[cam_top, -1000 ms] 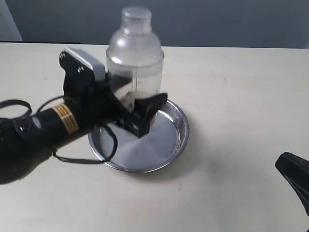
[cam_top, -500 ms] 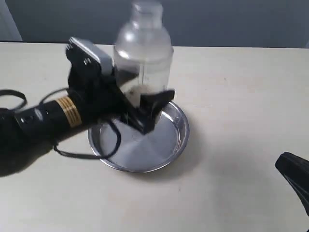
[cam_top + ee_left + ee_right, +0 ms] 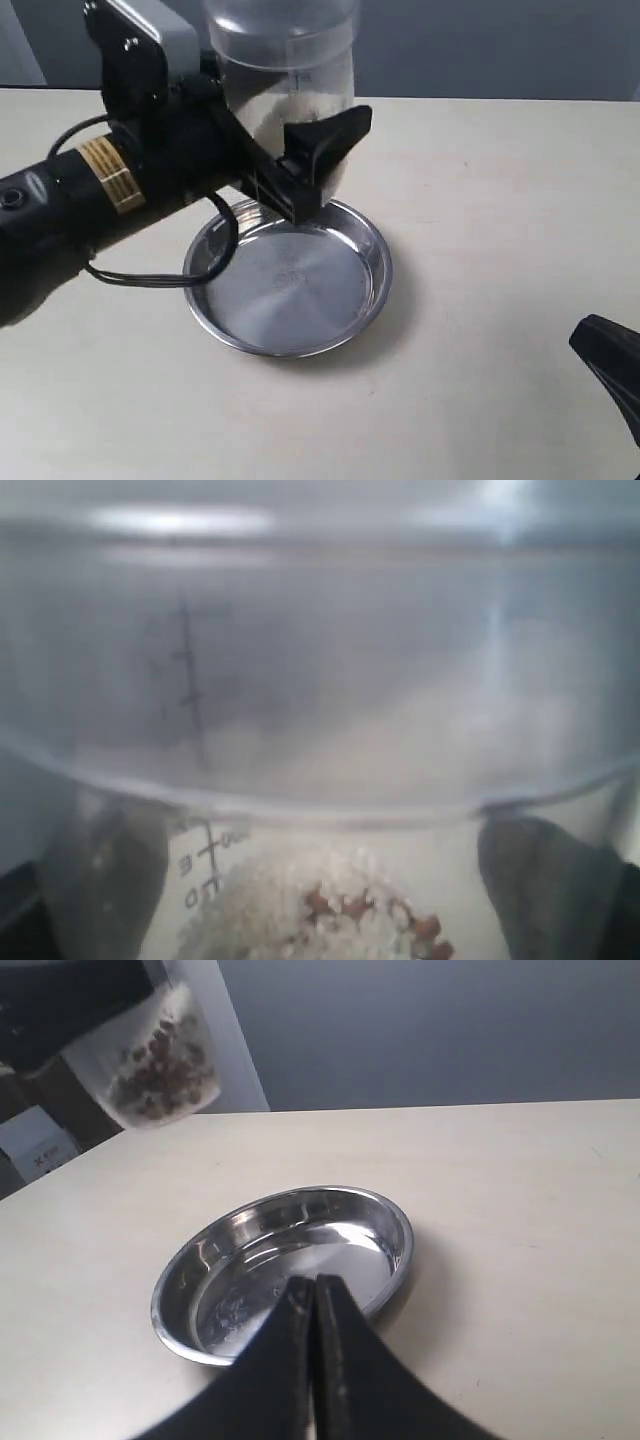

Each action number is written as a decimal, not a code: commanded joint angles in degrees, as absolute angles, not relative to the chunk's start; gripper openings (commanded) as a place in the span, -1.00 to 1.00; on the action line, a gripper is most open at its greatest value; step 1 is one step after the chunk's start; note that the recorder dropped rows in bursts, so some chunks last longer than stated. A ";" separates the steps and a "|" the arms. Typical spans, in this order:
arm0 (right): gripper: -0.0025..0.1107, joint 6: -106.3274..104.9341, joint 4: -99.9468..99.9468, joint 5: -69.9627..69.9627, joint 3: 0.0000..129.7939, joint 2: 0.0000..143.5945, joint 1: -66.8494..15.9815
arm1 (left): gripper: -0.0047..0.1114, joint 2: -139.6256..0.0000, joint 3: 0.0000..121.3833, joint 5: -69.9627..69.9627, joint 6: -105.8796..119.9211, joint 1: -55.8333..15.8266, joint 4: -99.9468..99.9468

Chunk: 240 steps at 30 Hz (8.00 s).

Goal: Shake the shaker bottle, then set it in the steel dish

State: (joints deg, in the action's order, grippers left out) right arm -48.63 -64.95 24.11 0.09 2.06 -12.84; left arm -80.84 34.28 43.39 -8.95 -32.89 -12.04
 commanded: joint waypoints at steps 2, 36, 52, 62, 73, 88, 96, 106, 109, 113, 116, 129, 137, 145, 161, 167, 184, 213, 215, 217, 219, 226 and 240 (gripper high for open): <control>-0.97 -48.84 -64.93 23.67 0.00 1.85 -12.66 | -0.92 -89.22 30.51 47.04 -6.53 -33.15 -9.20; -0.97 -48.84 -64.82 23.77 0.00 1.85 -12.66 | -0.92 -93.88 29.06 60.60 -2.94 -33.15 -3.03; -0.97 -48.84 -64.98 23.62 0.00 1.85 -12.66 | -0.92 -113.04 31.40 69.96 -6.85 -33.15 0.37; -0.97 -48.84 -64.85 23.76 0.00 1.85 -12.66 | -0.92 -118.78 37.53 69.96 -4.21 -33.15 3.34; -0.97 -48.84 -64.85 23.76 0.00 1.85 -12.66 | -0.92 -121.09 38.35 69.96 -10.11 -31.55 5.08; -0.97 -48.84 -65.00 23.66 0.00 1.85 -12.66 | -0.92 -121.09 38.35 69.96 -6.95 -31.55 1.06; -0.97 -48.84 -65.00 23.66 0.00 1.85 -12.66 | -0.82 -121.09 38.35 69.73 -2.34 -31.55 -3.22; -0.97 -48.84 -65.00 23.81 0.00 1.85 -12.66 | -0.36 -121.09 38.35 69.40 -2.45 -31.55 -1.42; -0.97 -48.84 -65.00 23.81 0.00 1.85 -12.66 | -0.35 -121.09 38.35 69.40 -2.58 -31.55 -1.65; -0.97 -48.84 -65.00 23.81 0.00 1.85 -12.66 | -0.06 -121.09 38.35 69.40 -2.58 -31.55 -2.19; -0.97 -48.84 -65.00 23.81 0.00 1.85 -12.66 | 0.28 -121.09 38.23 69.40 -5.15 -31.55 -2.03; -0.97 -48.84 -65.00 23.63 0.00 1.85 -12.66 | 0.41 -120.98 38.23 69.40 -7.74 -31.55 -6.53; -0.97 -48.84 -65.00 23.63 0.00 1.85 -12.66 | 0.48 -120.87 38.23 67.35 -7.79 -31.55 -6.42; -0.97 -48.84 -65.00 23.80 0.00 1.85 -12.66 | 0.48 -120.74 38.23 64.38 -7.69 -31.55 -5.90; -0.97 -48.84 -65.00 23.80 0.00 1.85 -12.66 | 0.82 -120.64 38.23 62.06 -7.91 -31.55 -7.94; -0.97 -48.84 -65.00 23.66 0.00 1.85 -12.66 | 0.82 -120.64 38.23 63.04 -7.91 -31.55 -11.49; -0.97 -48.84 -64.89 23.78 0.00 1.85 -12.66 | 0.82 -112.87 35.35 53.82 -3.94 -31.55 -5.95; -0.97 -48.84 -64.84 23.78 0.00 1.85 -12.66 | 0.81 -44.74 0.00 52.29 -12.11 -31.55 -11.59; -0.97 -48.84 -64.84 23.78 0.00 1.85 -12.66 | 0.81 -41.28 0.00 48.81 -12.75 -31.55 -10.67; -0.97 -48.84 -64.84 23.78 0.00 1.85 -12.66 | 0.81 -38.25 0.00 46.04 -10.55 -31.55 -5.07; -0.97 -48.84 -64.98 23.78 0.00 1.85 -12.66 | 0.81 -36.25 0.00 42.36 -6.04 -31.55 4.18; -0.97 -48.84 -64.98 23.78 0.00 1.85 -12.66 | 0.81 -30.12 0.00 35.57 18.93 -31.25 33.98; -0.97 -48.84 -64.98 23.78 0.00 1.85 -12.66 | 0.81 -23.78 0.00 6.94 48.61 -7.40 52.10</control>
